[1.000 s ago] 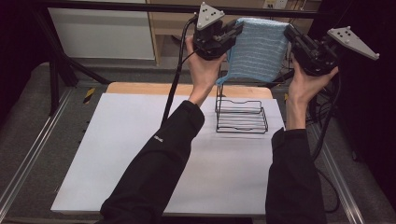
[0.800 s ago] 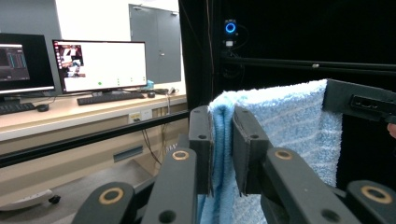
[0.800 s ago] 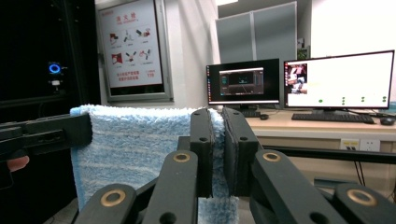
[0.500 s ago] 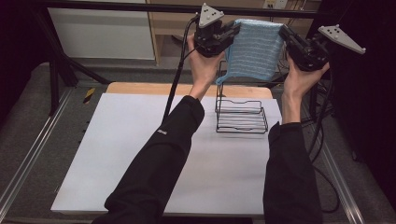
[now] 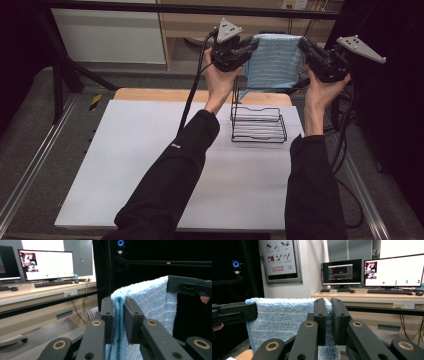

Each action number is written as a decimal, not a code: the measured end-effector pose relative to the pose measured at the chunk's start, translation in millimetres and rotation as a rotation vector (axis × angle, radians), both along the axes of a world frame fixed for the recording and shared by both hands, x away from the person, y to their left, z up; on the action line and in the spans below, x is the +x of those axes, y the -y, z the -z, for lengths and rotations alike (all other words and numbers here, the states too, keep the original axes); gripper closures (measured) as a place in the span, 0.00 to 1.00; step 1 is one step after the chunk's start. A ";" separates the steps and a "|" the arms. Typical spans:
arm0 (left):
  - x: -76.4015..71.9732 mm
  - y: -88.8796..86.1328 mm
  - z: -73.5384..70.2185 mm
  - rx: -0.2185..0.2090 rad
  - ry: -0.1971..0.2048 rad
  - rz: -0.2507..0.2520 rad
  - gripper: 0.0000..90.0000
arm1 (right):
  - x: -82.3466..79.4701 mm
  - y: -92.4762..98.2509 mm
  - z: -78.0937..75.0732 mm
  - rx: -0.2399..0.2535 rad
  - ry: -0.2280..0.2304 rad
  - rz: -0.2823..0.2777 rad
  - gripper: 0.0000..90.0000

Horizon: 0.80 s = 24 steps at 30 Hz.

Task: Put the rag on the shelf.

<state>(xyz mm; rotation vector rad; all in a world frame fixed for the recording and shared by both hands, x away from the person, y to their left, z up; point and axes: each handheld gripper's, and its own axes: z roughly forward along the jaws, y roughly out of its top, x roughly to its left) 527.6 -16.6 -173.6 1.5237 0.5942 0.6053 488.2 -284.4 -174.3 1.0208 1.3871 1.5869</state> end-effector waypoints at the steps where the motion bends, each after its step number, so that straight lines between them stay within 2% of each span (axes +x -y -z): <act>1: 0.0 0.5 2.4 0.003 -0.007 0.006 0.88 | -0.1 0.4 2.0 -0.002 -0.003 -0.001 0.93; 5: -1.2 0.8 10.5 0.012 -0.019 0.017 0.88 | -1.2 2.8 13.5 0.001 -0.029 -0.007 0.93; 12: -8.7 0.0 23.9 0.044 -0.025 0.039 0.87 | -5.0 5.2 24.6 -0.002 -0.055 -0.016 0.93; 22: -21.6 -7.2 36.5 0.079 -0.032 0.087 0.87 | -19.6 5.8 41.9 0.002 -0.074 -0.046 0.92; 24: -24.7 -8.3 37.5 0.075 -0.032 0.096 0.87 | -22.8 6.0 43.6 -0.001 -0.074 -0.049 0.92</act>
